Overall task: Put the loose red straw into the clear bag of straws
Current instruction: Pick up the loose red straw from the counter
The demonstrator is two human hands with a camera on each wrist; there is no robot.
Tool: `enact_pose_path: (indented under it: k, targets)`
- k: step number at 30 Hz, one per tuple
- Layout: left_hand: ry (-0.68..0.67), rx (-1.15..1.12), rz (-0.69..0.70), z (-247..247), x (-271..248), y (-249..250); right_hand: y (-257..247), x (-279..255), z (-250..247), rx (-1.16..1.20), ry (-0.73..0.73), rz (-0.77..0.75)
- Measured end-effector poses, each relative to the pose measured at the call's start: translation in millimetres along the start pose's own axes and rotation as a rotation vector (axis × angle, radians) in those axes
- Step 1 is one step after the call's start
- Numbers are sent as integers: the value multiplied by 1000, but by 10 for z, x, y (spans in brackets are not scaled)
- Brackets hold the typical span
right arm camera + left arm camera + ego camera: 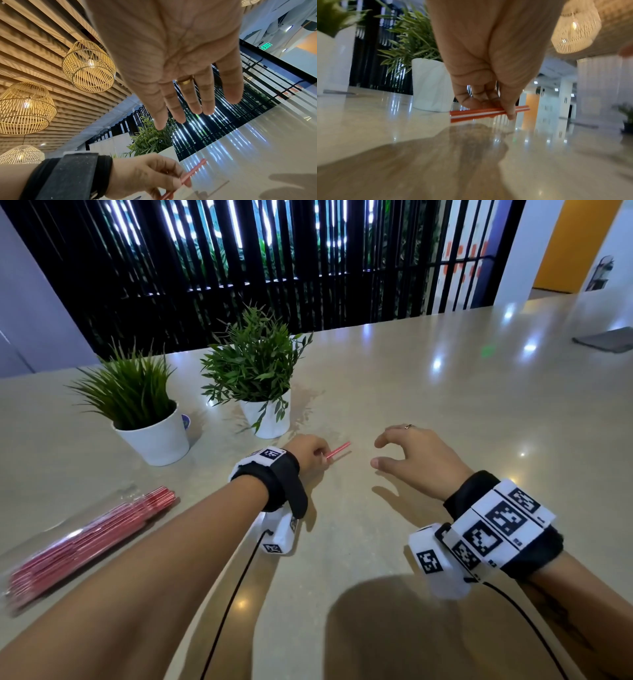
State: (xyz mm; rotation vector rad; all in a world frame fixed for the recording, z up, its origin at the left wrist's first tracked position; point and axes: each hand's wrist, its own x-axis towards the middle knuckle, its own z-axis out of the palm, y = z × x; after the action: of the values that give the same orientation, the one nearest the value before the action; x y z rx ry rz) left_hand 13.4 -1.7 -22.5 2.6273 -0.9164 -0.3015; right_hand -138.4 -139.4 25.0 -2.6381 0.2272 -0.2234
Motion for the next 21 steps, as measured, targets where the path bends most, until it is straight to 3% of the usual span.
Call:
enact_pose_path:
  k: [9,21]
  targets:
    - [328,-628,87,-553,-547,-174,-452,191,154,38,7,-108]
    - [737,-654,48,-1090,-1823,-1138,-1773,426,756,-15,-155,-386]
